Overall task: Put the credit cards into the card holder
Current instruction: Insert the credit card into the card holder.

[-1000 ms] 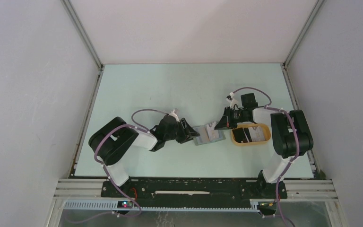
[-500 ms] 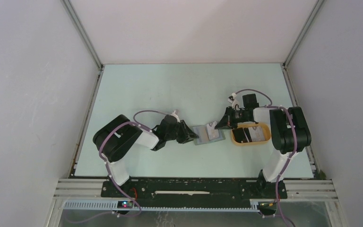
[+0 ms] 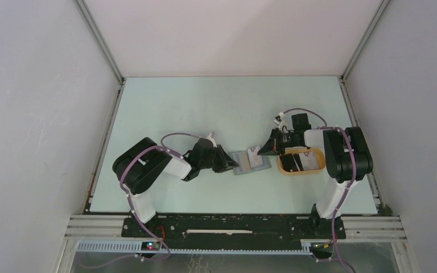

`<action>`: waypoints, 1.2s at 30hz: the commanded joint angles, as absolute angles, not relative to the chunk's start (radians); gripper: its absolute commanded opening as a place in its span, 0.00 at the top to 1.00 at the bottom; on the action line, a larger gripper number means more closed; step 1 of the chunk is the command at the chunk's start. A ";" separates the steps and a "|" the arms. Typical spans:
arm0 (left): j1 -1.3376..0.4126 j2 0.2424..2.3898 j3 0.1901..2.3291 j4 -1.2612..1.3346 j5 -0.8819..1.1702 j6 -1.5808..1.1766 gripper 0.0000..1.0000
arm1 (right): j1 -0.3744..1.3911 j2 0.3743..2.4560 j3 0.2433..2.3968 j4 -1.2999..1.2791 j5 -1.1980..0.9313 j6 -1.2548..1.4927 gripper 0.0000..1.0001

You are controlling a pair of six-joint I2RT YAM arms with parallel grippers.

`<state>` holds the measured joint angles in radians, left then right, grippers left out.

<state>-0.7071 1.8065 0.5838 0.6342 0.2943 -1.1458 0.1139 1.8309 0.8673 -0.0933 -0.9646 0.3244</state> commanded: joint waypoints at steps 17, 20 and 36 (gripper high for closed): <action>-0.701 1.852 0.553 0.703 0.329 -1.213 0.81 | 0.162 1.868 0.896 -0.084 -0.927 0.345 1.00; -0.698 1.852 0.537 0.736 0.330 -1.232 0.81 | 0.170 1.859 0.896 -0.093 -0.909 0.337 1.00; -0.676 1.934 0.434 1.178 0.351 -1.358 0.89 | 0.211 1.810 0.896 -0.081 -0.918 0.361 1.00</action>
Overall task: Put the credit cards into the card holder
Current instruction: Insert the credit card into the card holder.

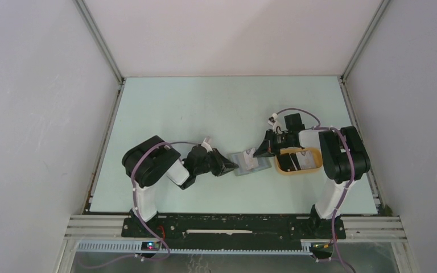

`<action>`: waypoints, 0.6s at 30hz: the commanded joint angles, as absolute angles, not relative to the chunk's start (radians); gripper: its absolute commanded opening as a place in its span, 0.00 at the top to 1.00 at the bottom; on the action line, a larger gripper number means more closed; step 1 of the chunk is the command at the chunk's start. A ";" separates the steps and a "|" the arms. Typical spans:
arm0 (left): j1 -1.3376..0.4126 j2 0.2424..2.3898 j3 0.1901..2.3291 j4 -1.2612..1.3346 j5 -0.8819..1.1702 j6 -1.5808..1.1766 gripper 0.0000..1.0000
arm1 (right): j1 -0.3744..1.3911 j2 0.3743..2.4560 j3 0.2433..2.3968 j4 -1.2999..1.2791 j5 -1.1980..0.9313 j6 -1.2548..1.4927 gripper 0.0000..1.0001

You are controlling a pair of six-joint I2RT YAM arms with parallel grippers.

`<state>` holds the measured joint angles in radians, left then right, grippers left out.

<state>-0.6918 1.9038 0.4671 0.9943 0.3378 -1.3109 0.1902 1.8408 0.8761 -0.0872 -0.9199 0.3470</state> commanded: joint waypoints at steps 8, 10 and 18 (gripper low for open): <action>-0.665 1.962 0.411 1.253 0.348 -1.387 0.89 | 0.232 1.822 0.896 -0.086 -0.922 0.376 1.00; -0.663 1.964 0.406 1.252 0.344 -1.388 0.90 | 0.240 1.818 0.896 -0.091 -0.915 0.376 1.00; -0.659 1.969 0.393 1.234 0.334 -1.391 0.90 | 0.265 1.793 0.890 -0.135 -0.834 0.402 1.00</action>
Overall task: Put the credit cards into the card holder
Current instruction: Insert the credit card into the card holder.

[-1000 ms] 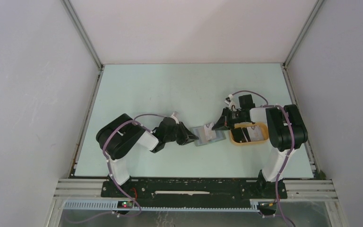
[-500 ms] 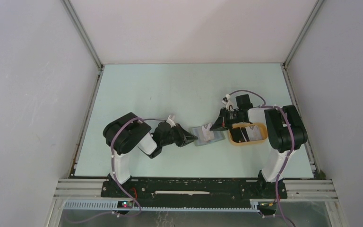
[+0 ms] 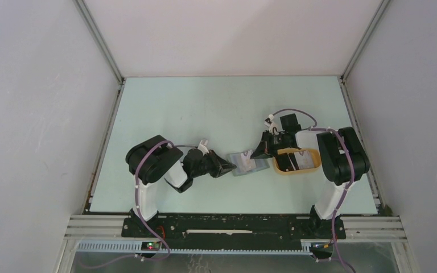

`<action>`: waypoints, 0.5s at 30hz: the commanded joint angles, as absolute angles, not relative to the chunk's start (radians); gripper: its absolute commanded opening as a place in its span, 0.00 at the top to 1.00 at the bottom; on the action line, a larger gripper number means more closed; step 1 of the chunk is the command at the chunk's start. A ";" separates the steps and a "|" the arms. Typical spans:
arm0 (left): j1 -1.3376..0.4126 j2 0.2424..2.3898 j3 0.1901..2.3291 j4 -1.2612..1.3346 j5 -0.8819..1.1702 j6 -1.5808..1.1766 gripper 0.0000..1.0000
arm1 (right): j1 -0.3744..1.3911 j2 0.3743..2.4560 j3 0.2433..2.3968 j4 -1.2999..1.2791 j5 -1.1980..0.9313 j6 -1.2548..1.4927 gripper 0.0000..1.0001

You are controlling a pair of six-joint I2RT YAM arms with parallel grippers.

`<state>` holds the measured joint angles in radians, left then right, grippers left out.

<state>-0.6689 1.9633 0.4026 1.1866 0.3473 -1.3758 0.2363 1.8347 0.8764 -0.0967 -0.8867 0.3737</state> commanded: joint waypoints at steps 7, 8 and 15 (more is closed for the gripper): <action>-0.659 1.967 0.396 1.206 0.339 -1.391 0.89 | 0.277 1.782 0.885 -0.143 -0.821 0.385 0.99; -0.660 1.968 0.400 1.200 0.342 -1.389 0.89 | 0.281 1.784 0.885 -0.144 -0.819 0.384 0.99; -0.659 1.965 0.400 1.182 0.342 -1.389 0.87 | 0.300 1.807 0.898 -0.164 -0.808 0.363 0.95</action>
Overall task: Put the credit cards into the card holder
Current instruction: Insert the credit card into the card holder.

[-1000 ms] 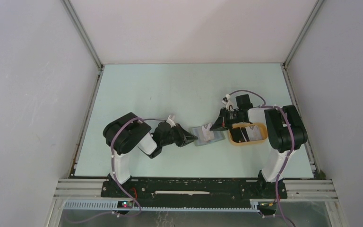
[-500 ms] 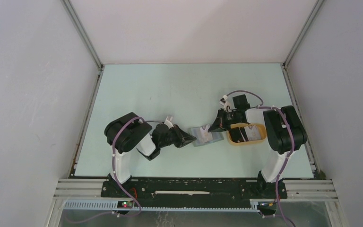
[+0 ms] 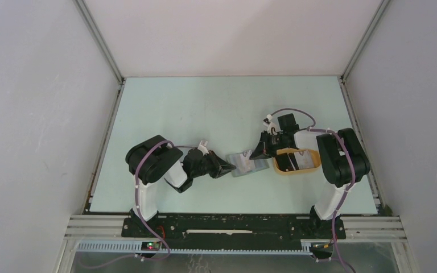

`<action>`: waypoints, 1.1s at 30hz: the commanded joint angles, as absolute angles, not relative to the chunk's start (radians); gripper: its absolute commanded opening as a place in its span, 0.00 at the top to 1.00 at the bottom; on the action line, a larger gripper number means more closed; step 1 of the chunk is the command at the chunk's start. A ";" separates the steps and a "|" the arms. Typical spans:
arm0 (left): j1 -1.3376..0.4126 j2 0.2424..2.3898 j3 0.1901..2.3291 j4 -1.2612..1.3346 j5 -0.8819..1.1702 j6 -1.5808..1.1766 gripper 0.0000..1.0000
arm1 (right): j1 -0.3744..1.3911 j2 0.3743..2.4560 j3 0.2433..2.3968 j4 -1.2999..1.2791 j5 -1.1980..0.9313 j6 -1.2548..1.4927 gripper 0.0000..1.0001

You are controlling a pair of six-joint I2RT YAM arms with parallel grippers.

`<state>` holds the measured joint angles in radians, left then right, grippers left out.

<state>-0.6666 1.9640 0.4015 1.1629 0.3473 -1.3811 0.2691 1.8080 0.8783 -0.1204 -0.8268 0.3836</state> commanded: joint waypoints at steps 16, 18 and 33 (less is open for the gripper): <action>-0.659 1.959 0.410 1.146 0.348 -1.380 0.81 | 0.336 1.826 0.951 -0.245 -0.739 0.292 0.89; -0.659 1.958 0.408 1.143 0.348 -1.381 0.80 | 0.338 1.830 0.954 -0.249 -0.738 0.288 0.88; -0.659 1.948 0.411 1.108 0.348 -1.372 0.78 | 0.411 1.860 1.026 -0.337 -0.667 0.221 0.79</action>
<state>-0.6643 1.9636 0.4015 1.1503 0.3527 -1.3888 0.3614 1.8336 0.9897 -0.2756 -0.7074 0.2737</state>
